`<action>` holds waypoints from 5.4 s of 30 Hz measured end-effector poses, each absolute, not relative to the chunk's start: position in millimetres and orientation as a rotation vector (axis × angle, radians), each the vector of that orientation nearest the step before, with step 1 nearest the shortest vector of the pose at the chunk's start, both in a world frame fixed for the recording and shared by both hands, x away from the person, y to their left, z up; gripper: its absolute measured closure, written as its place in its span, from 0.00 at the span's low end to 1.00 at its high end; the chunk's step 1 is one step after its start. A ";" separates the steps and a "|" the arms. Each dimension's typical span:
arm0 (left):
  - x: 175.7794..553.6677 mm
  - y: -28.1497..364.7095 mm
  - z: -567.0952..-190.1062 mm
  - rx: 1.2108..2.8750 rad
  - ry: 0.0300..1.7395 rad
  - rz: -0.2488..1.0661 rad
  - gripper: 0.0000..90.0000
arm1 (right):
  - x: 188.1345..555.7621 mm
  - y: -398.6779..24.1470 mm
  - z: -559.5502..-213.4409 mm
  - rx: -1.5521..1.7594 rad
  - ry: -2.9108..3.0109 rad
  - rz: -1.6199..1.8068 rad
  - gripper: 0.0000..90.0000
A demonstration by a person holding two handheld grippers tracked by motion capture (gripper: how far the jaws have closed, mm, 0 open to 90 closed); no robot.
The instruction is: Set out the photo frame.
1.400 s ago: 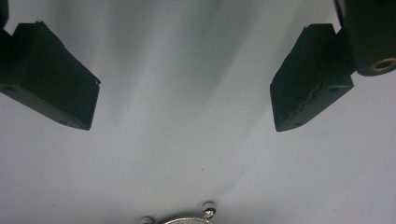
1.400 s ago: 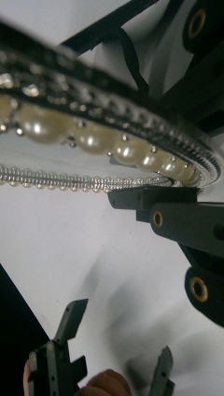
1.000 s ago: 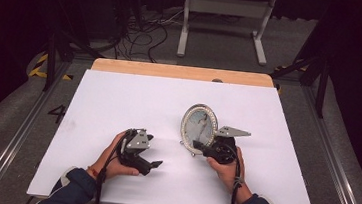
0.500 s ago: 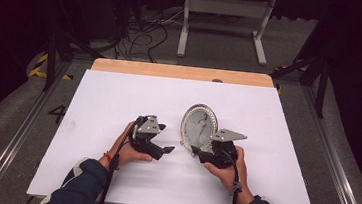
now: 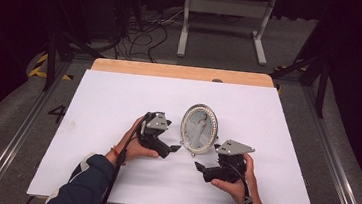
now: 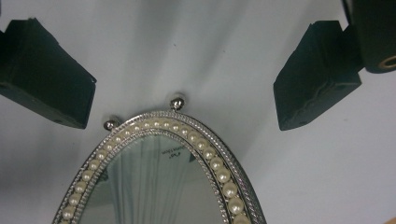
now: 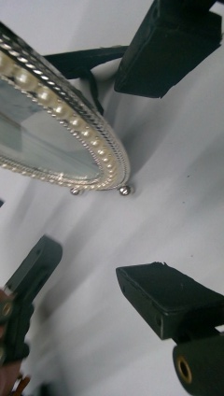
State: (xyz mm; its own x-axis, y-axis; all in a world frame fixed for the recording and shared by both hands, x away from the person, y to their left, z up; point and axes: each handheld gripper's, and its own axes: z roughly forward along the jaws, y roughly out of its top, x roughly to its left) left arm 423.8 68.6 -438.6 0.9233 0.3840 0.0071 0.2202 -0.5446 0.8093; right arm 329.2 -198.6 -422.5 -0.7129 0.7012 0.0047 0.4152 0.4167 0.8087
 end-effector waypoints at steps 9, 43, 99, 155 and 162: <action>438.2 62.1 -433.6 2.074 0.454 0.230 0.32 | 327.2 -205.6 -414.1 0.998 2.193 1.282 0.46; 441.5 64.6 -436.9 2.120 0.434 0.200 0.68 | 337.9 -216.7 -413.0 1.156 2.073 1.377 0.90; 401.9 88.5 -430.9 2.177 0.465 0.254 0.80 | 365.0 -204.0 -413.7 1.095 2.099 1.377 0.84; 392.4 91.0 -428.2 2.178 0.442 0.365 0.57 | 360.9 -202.6 -411.5 1.005 2.175 1.168 0.44; 387.3 91.5 -432.9 2.191 0.470 0.399 0.28 | 362.6 -201.9 -414.5 0.976 2.202 1.109 0.26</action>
